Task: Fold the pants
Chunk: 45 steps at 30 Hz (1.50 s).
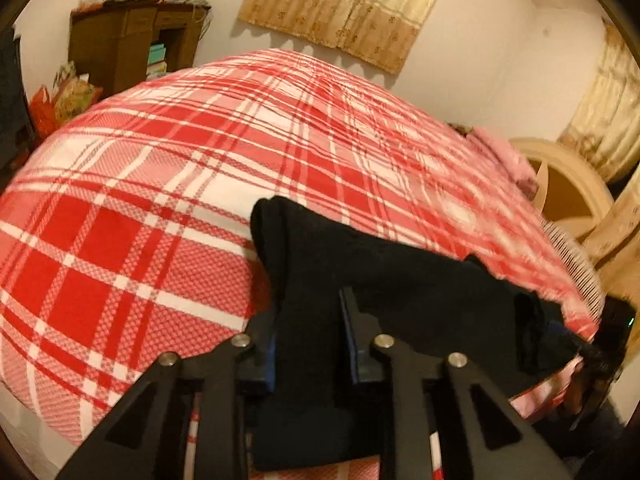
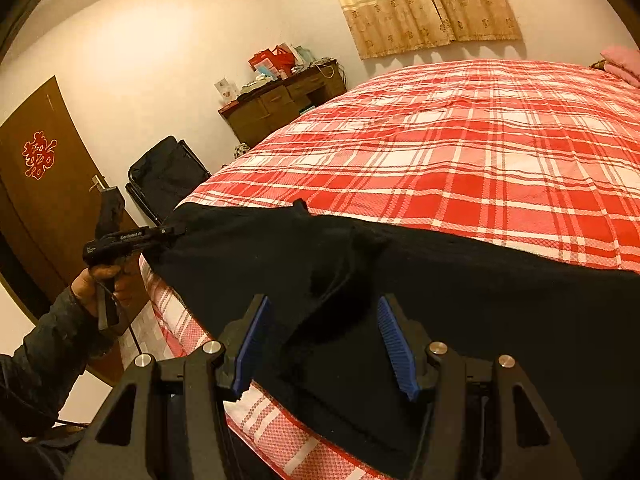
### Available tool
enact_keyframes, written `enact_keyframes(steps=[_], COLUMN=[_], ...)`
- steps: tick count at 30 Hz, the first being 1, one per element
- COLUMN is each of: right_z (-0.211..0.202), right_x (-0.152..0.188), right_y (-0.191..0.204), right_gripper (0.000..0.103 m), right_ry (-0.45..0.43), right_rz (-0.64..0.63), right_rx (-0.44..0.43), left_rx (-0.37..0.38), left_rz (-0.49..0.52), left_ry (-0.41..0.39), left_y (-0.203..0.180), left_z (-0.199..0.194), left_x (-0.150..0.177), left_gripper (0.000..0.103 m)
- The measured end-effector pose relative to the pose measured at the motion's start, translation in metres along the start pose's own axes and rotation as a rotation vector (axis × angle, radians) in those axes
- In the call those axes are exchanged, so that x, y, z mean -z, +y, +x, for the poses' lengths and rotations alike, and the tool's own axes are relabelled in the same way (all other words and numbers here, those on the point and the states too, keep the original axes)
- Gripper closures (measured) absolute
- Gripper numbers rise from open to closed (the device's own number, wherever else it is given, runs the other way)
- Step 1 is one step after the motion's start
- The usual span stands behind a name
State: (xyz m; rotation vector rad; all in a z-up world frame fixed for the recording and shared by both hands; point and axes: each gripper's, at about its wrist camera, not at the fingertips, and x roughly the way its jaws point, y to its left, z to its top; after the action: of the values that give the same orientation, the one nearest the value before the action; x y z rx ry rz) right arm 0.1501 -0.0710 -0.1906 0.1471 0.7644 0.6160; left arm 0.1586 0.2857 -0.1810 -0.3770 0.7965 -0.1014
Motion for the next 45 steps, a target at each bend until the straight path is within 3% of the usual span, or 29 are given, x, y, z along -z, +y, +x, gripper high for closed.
enact_keyframes(steps=[5,11,17,34,36,37,39,41,45], right_z=[-0.004,-0.015,-0.031,-0.08,-0.085,-0.087,-0.091,-0.094,-0.096], right_x=[-0.001,-0.001,-0.003,-0.002,-0.001,0.0,0.001,0.001,0.005], right_y=[-0.001,-0.008,-0.014,-0.039,-0.042,-0.045,-0.049,-0.055,-0.064], right_gripper=[0.045,0.045,0.045,0.045,0.045,0.045,0.045,0.045,0.045], right_ry=[-0.01,-0.023,-0.042,-0.123,-0.127,-0.132,-0.137,-0.142,-0.136], right_rz=[-0.001,0.026,0.042,0.111,0.119,0.126,0.14,0.159,0.209], right_rx=[0.008,0.025,0.05,0.099,0.107,0.112,0.116,0.122,0.098], left_rx=[0.037,0.207,0.315,0.538,0.57,0.591,0.623,0.637,0.595], left_rz=[-0.017,-0.028,0.006,0.14,0.148,0.156,0.175,0.205,0.246], left_ry=[-0.058,-0.143,-0.173,-0.112,-0.106,-0.105,-0.106,-0.092,-0.051], left_y=[-0.012,-0.04,-0.078,-0.193,-0.205,-0.212,-0.226,-0.241,-0.251], left_z=[-0.017,-0.046,-0.06,-0.042,-0.041,-0.043,-0.045,-0.043,-0.031], left_x=[-0.005,-0.018,-0.029,-0.03,-0.032,-0.033,-0.033,-0.033,-0.028], left_gripper=[0.08,0.08,0.08,0.086,0.09,0.101,0.101,0.101,0.101])
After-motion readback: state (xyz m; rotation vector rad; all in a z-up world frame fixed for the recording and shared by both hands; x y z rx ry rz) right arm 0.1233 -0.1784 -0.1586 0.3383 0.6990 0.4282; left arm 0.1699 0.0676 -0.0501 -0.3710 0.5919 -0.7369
